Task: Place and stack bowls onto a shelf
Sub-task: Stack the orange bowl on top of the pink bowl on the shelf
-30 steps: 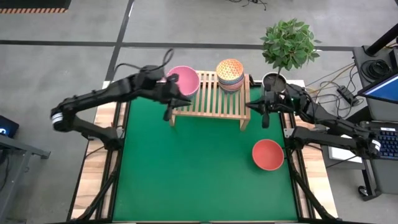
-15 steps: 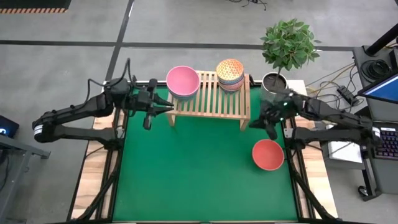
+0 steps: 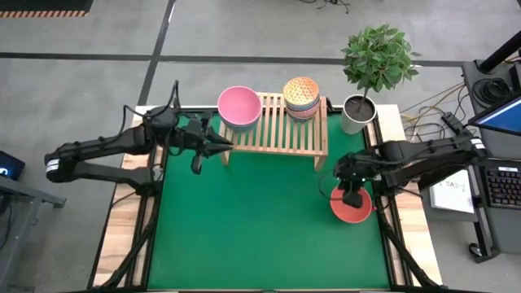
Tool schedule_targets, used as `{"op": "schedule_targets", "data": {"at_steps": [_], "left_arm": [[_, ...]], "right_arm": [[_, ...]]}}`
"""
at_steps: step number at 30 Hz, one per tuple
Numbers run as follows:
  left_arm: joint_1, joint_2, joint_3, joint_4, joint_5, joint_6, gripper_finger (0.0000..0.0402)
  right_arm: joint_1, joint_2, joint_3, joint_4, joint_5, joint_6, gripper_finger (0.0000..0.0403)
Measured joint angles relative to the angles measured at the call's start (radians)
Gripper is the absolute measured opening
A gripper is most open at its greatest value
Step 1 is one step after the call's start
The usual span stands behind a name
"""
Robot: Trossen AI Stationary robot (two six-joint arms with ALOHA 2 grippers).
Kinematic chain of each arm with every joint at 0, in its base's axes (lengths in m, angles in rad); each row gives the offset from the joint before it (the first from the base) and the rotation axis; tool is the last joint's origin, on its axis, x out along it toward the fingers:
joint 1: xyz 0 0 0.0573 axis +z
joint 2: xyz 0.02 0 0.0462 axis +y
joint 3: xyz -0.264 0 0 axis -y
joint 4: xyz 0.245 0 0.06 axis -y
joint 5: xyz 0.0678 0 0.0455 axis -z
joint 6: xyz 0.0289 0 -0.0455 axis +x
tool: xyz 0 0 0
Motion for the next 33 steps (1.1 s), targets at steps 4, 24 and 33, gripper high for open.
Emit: {"op": "schedule_targets", "data": {"at_steps": [4, 24, 33], "left_arm": [[-0.070, 0.014, -0.002, 0.004, -0.060, -0.015, 0.0038], [-0.295, 0.024, -0.005, -0.008, -0.314, 0.017, 0.0038], [-0.294, 0.023, -0.005, -0.008, -0.315, 0.041, 0.0038]], "right_arm": [[0.023, 0.037, -0.001, 0.001, 0.000, 0.007, 0.0056], [0.028, 0.285, -0.016, -0.073, 0.160, -0.248, 0.0142], [0.028, 0.336, -0.064, 0.017, 0.157, -0.266, 0.0084]]}}
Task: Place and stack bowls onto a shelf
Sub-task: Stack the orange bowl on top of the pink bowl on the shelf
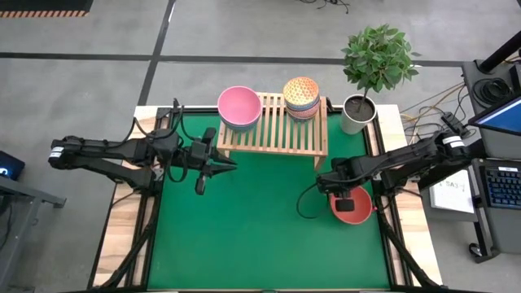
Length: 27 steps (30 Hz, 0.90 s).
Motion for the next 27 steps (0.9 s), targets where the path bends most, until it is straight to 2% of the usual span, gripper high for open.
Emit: {"op": "schedule_targets", "data": {"at_steps": [4, 8, 11, 15, 18, 20, 27], "left_arm": [[0.000, -0.002, 0.000, 0.000, 0.000, 0.005, 0.0038], [0.000, -0.023, 0.000, -0.028, -0.010, 0.029, 0.0038], [-0.001, -0.050, 0.000, -0.065, -0.085, 0.035, 0.0038], [0.000, -0.081, 0.000, -0.113, -0.174, 0.035, 0.0038], [0.000, -0.097, 0.000, -0.117, -0.202, 0.044, 0.0038], [0.000, -0.106, 0.000, -0.118, -0.208, 0.056, 0.0038], [0.000, -0.148, -0.017, -0.127, -0.209, 0.077, 0.0038]], "right_arm": [[0.000, 0.001, 0.000, 0.006, -0.012, 0.003, 0.0020], [0.000, -0.034, 0.000, 0.014, -0.054, 0.033, 0.0011], [0.000, -0.065, 0.025, 0.026, -0.085, 0.075, 0.0010], [0.000, -0.095, 0.116, 0.047, -0.112, 0.122, 0.0009], [0.000, -0.096, 0.212, 0.110, -0.110, 0.134, 0.0009], [0.000, -0.083, 0.288, 0.151, -0.068, 0.133, 0.0009], [-0.010, 0.022, 0.599, 0.162, 0.297, 0.031, 0.0009]]}}
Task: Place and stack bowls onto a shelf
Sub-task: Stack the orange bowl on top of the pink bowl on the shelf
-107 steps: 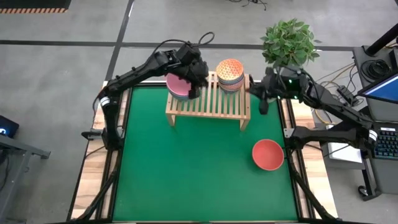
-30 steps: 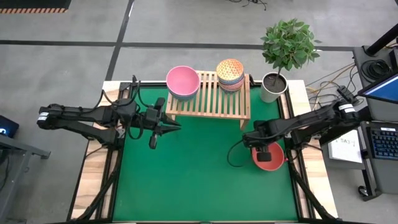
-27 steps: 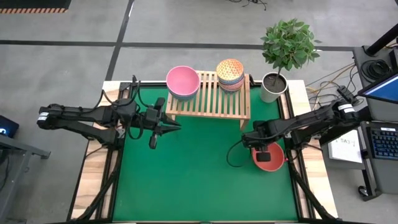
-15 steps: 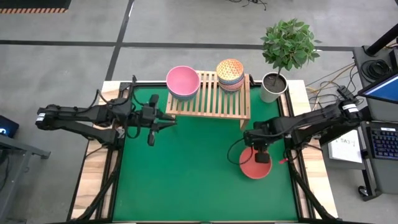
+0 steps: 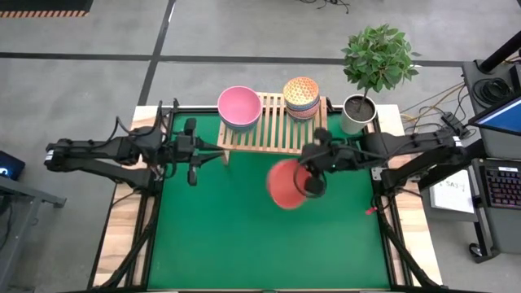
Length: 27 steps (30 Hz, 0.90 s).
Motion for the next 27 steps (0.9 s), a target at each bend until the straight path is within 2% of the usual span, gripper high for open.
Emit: {"op": "schedule_targets", "data": {"at_steps": [5, 8, 13, 20, 25, 27], "left_arm": [[0.000, -0.055, -0.046, -0.002, -0.001, 0.017, 0.0038], [0.000, -0.099, -0.076, 0.014, -0.002, 0.018, 0.0038], [0.000, -0.186, -0.122, 0.046, -0.002, 0.018, 0.0038], [0.000, -0.267, -0.145, 0.048, -0.002, 0.044, 0.0038], [0.000, -0.296, -0.160, 0.047, -0.001, 0.067, 0.0038], [0.000, -0.302, -0.168, 0.045, -0.001, 0.070, 0.0038]], "right_arm": [[-0.039, 0.104, 0.232, 0.004, 0.301, -0.098, 0.0009], [-0.086, 0.176, 0.370, 0.038, 0.358, -0.213, 0.0009], [-0.187, 0.312, 0.601, 0.049, 0.314, -0.347, 0.0009], [-0.346, 0.478, 0.851, 0.001, 0.100, -0.368, 0.0009], [-0.452, 0.547, 0.901, 0.005, -0.077, -0.336, 0.0009], [-0.483, 0.565, 0.901, 0.007, -0.096, -0.333, 0.0009]]}}
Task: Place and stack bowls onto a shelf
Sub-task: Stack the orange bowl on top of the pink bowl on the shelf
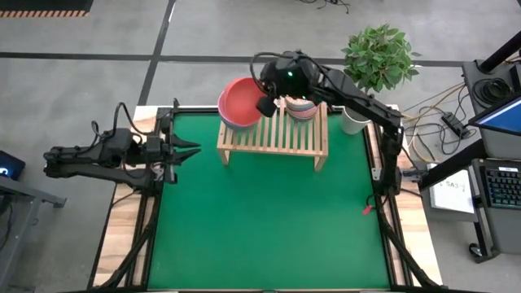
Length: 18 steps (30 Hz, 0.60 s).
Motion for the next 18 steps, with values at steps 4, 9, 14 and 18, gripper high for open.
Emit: {"op": "schedule_targets", "data": {"at_steps": [4, 9, 14, 18], "left_arm": [[0.000, -0.006, -0.009, 0.000, 0.001, 0.000, 0.0038], [0.000, -0.004, -0.009, 0.002, 0.001, 0.001, 0.0038], [0.000, -0.003, -0.009, 0.010, 0.001, 0.000, 0.0038], [0.000, 0.000, -0.009, 0.009, 0.001, -0.019, 0.0038]], "right_arm": [[-0.043, 0.027, 0.000, -0.004, -0.049, 0.015, 0.0017], [-0.064, 0.045, 0.000, 0.006, -0.100, 0.044, 0.0067], [-0.070, 0.055, -0.001, 0.004, -0.095, 0.040, 0.0117], [-0.068, 0.035, 0.000, -0.003, -0.097, 0.032, 0.0138]]}}
